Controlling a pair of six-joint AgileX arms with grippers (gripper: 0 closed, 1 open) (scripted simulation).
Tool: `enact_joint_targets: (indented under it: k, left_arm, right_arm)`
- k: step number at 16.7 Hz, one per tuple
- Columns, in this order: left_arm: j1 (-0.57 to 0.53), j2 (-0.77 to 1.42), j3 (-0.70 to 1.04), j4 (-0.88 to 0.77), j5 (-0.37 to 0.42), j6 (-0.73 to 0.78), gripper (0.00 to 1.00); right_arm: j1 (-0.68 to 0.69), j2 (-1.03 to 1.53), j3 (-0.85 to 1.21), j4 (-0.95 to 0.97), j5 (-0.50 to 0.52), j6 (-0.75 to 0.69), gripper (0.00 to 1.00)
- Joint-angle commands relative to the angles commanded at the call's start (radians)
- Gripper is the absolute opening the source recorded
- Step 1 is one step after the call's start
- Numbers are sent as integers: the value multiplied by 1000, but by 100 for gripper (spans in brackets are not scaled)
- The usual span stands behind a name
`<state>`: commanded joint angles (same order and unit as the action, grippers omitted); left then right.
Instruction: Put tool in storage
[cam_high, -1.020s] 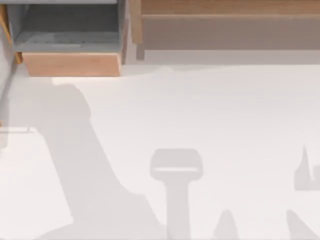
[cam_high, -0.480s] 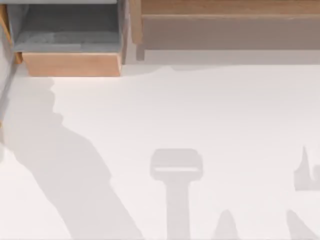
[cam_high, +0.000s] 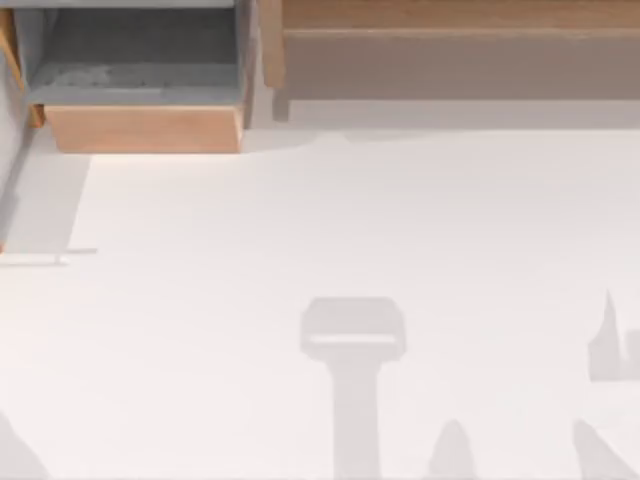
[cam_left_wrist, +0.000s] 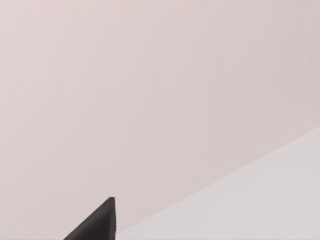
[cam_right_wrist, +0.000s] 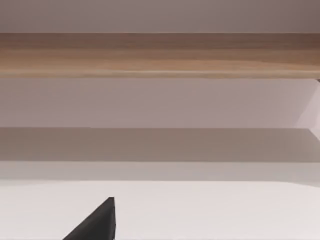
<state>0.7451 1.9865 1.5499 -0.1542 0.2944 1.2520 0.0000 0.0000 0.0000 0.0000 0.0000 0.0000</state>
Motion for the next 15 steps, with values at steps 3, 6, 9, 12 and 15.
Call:
enact_joint_targets:
  k: [3, 6, 9, 12, 15]
  left_arm:
    - [62, -23, -227, 301, 47, 147, 100]
    - [96, -25, -448, 602, 107, 261, 100]
    - [104, -17, -649, 892, 180, 336, 100]
    - [88, -7, -821, 1160, 262, 372, 100]
    - [53, 0, -955, 1391, 344, 376, 100]
  right_arm:
    - [0, 0, 0, 0, 0, 0, 100]
    - [0, 0, 0, 0, 0, 0, 100]
    - [0, 0, 0, 0, 0, 0, 100]
    - [0, 0, 0, 0, 0, 0, 100]
    - [0, 0, 0, 0, 0, 0, 100]
